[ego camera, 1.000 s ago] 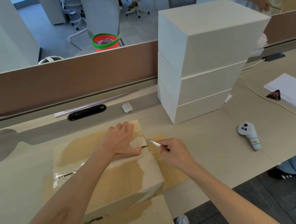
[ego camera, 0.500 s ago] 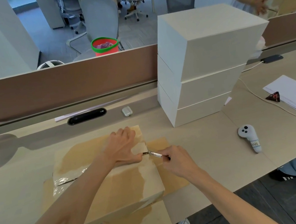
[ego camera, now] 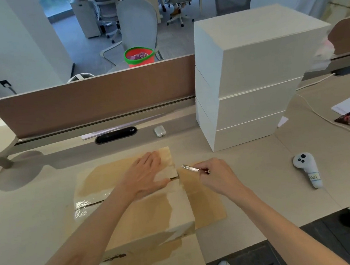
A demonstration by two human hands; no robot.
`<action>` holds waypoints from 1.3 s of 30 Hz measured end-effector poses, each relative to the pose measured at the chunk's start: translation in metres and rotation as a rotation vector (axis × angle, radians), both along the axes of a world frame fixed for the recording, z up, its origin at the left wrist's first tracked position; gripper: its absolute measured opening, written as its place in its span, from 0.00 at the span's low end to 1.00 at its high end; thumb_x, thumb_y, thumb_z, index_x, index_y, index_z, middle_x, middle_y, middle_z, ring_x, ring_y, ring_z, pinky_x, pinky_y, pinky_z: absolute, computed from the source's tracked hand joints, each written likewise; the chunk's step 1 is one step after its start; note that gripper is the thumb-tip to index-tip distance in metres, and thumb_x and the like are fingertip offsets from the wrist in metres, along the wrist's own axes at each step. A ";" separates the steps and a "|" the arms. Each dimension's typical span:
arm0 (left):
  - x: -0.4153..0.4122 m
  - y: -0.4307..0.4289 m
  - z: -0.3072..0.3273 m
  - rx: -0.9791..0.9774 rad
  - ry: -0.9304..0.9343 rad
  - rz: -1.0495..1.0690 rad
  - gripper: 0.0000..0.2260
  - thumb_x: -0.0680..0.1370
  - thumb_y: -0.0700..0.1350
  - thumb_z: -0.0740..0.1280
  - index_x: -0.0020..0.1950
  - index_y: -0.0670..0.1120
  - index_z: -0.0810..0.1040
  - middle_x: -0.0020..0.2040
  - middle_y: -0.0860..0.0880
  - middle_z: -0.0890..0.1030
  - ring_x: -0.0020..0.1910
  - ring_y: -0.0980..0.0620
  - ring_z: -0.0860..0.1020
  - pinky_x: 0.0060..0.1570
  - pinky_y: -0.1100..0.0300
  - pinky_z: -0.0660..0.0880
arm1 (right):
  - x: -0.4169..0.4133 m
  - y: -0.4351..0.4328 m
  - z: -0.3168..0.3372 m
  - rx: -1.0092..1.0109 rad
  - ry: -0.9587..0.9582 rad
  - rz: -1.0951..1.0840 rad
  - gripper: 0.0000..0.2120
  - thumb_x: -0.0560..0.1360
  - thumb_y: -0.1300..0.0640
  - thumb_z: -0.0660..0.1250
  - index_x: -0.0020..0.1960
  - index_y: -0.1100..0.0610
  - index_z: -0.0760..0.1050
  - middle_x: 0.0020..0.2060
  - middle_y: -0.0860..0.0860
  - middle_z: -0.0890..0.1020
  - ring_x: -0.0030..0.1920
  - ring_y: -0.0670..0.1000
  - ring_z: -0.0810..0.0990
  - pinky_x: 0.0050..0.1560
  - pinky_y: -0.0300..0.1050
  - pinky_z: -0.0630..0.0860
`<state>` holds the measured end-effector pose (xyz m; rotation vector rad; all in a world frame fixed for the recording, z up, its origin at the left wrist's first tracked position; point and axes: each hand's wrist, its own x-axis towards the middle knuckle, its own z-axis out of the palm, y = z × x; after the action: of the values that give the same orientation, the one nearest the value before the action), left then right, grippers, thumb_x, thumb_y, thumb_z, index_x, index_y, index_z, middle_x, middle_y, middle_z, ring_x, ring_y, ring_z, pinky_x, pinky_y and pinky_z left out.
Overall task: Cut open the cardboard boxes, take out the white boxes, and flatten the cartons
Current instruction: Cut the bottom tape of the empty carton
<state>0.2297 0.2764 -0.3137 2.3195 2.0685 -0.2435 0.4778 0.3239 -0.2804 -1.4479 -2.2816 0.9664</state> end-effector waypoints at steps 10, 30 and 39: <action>-0.002 -0.129 -0.034 0.087 -0.152 0.291 0.32 0.79 0.65 0.52 0.76 0.46 0.64 0.78 0.48 0.61 0.77 0.49 0.59 0.74 0.51 0.50 | -0.077 0.023 -0.001 0.067 0.141 0.309 0.07 0.80 0.59 0.59 0.50 0.56 0.77 0.38 0.49 0.78 0.38 0.50 0.73 0.38 0.44 0.67; -0.103 -0.188 -0.021 0.021 -0.460 0.849 0.23 0.83 0.49 0.48 0.77 0.44 0.50 0.78 0.37 0.45 0.76 0.33 0.49 0.72 0.39 0.53 | -0.084 -0.078 -0.026 0.017 -0.184 -0.065 0.09 0.82 0.54 0.51 0.51 0.57 0.66 0.44 0.55 0.77 0.45 0.57 0.75 0.42 0.47 0.66; -0.103 -0.156 -0.010 0.081 -0.582 0.716 0.17 0.77 0.40 0.54 0.66 0.43 0.65 0.75 0.41 0.58 0.73 0.37 0.58 0.71 0.44 0.58 | -0.085 -0.097 -0.014 0.028 -0.158 -0.047 0.10 0.82 0.53 0.54 0.50 0.57 0.69 0.41 0.53 0.78 0.42 0.56 0.76 0.40 0.48 0.69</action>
<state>0.1269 0.1204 -0.3237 1.2871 2.3832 0.4737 0.3929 0.2272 -0.2948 -1.6106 -2.3484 0.8305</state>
